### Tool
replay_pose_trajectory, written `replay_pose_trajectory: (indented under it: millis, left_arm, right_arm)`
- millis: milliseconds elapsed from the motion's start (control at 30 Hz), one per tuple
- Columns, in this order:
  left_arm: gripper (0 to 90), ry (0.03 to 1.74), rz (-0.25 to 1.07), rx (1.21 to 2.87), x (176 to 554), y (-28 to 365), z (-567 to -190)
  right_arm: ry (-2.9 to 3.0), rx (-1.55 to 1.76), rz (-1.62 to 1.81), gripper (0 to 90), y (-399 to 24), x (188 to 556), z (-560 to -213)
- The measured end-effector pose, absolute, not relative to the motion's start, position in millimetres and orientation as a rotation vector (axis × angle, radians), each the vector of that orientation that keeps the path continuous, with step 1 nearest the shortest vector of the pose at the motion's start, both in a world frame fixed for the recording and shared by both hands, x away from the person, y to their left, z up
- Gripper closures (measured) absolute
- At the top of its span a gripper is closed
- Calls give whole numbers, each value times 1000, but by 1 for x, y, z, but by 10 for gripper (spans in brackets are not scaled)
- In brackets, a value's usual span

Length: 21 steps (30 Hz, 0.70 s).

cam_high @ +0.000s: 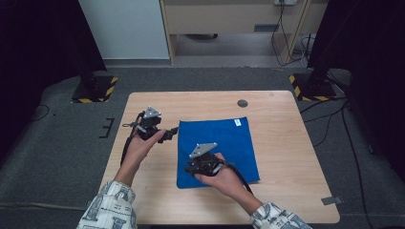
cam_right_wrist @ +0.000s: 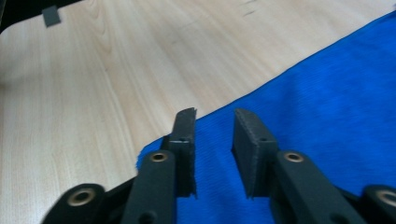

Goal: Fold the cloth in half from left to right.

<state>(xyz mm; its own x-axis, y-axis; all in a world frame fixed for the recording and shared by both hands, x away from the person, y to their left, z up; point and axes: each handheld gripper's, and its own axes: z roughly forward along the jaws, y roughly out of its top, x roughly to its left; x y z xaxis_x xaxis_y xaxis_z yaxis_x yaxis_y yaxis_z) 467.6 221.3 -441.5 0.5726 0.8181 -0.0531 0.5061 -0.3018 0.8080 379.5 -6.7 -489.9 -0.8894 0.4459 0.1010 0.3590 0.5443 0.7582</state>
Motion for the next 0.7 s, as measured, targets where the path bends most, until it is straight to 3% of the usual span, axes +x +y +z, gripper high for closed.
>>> replay_pose_trajectory:
  millis: [500, 700]
  left_arm:
    - [114, 1075, 454, 1985, 467, 223, -450]
    - [115, 1072, 455, 1984, 467, 222, -449]
  right_arm:
    - [2711, 637, 1239, 830, 20, 351, -517]
    - [2698, 632, 1200, 745, 25, 347, -521]
